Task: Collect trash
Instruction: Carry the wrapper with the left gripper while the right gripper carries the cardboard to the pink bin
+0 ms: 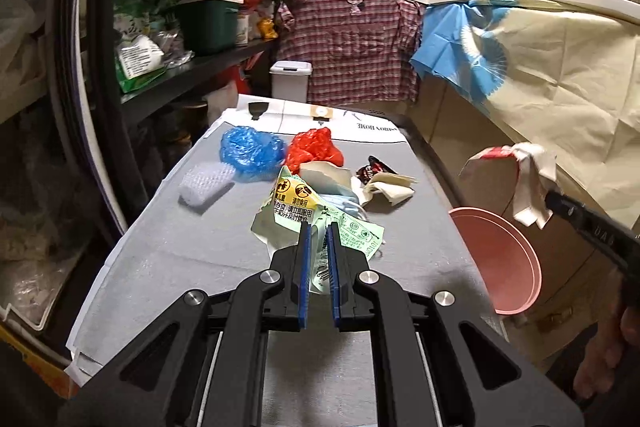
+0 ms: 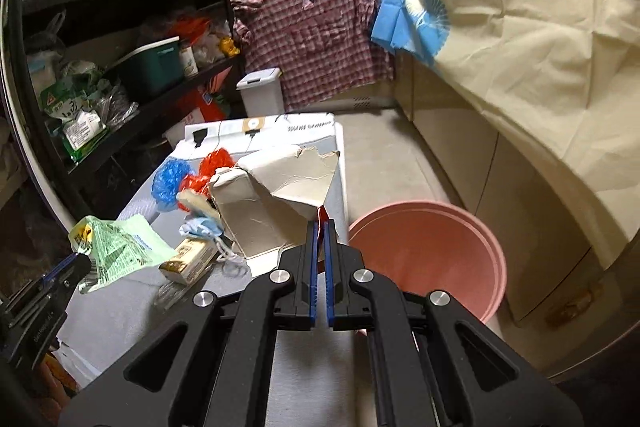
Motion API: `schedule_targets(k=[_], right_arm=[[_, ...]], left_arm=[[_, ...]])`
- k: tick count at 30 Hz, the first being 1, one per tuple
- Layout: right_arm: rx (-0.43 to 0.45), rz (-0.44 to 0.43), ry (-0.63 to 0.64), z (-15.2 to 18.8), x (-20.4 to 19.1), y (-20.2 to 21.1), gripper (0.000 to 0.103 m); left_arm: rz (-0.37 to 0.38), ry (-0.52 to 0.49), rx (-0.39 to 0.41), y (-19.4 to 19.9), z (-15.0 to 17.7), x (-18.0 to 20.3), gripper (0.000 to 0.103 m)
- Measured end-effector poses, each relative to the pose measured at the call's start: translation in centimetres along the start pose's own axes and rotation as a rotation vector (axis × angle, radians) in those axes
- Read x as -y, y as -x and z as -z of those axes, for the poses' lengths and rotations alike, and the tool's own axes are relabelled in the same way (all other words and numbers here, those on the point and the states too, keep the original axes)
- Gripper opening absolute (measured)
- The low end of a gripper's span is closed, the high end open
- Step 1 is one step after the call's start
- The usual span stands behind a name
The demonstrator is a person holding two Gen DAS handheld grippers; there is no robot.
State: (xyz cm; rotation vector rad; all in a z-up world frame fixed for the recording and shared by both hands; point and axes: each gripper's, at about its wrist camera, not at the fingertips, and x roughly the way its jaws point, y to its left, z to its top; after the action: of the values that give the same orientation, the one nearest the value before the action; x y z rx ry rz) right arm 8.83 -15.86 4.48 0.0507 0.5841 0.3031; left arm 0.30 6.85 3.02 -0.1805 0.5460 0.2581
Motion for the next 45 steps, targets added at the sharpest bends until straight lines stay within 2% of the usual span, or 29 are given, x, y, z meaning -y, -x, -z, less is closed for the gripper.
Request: schedule_targets(k=[9,19,31,45], right_arm=[[0.056,0.083,-0.022,-2.1,4.5,2.1,0.003],[0.064,0.15,-0.084,-3.0,9.5,1.6,0.003],[0.023,0.193,-0.134,-2.8,12.7,-1.4,0.003],[-0.045,0.209,-0.176,-2.3,14.9,-5.8,0.004]], left_arm=[[0.056,-0.039,0.028,0.6,-1.4,2.7,0.008],[0.116,-0.093,0.021,-0.7,-1.7,6.6,0.008],[0.211,-0.172,-0.004,-4.1,-2.2,12.6,0.008],[0.309,-0.233,-0.088,-9.8,-0.8,18.2,0.008]])
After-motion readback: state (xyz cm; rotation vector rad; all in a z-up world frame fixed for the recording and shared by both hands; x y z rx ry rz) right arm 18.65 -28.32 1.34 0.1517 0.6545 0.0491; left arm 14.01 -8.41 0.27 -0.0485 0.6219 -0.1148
